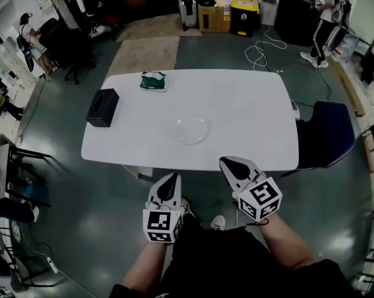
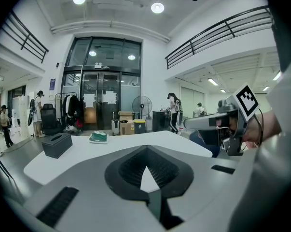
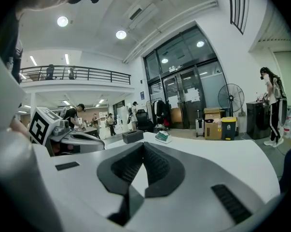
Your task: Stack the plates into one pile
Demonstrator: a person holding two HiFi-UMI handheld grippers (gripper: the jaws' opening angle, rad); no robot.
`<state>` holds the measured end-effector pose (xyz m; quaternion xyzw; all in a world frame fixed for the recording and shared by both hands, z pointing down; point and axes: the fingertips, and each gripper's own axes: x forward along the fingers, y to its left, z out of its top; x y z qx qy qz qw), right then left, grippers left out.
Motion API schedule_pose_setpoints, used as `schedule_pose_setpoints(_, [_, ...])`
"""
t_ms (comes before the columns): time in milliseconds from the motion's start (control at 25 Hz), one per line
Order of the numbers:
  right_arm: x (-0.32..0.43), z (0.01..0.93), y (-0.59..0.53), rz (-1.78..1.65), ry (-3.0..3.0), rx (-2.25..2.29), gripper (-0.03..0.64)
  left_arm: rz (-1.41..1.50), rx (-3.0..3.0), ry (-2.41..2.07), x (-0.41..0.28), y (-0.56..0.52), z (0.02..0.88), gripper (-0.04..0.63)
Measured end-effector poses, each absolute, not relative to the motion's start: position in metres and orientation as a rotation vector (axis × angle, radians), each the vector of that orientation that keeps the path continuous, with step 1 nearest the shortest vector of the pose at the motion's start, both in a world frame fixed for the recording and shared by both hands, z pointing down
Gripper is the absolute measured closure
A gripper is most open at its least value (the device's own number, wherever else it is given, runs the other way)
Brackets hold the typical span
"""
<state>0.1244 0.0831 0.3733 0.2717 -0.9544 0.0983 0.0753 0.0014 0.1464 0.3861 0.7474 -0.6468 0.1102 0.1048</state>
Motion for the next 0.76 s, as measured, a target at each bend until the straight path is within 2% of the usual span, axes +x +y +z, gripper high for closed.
schedule_pose_setpoints(760, [0.1257, 0.3794, 0.0862, 0.323, -2.857, 0.793, 0.600, 0.313, 2.182, -1.901, 0.0041, 0.1492, 0.3880, 0.577])
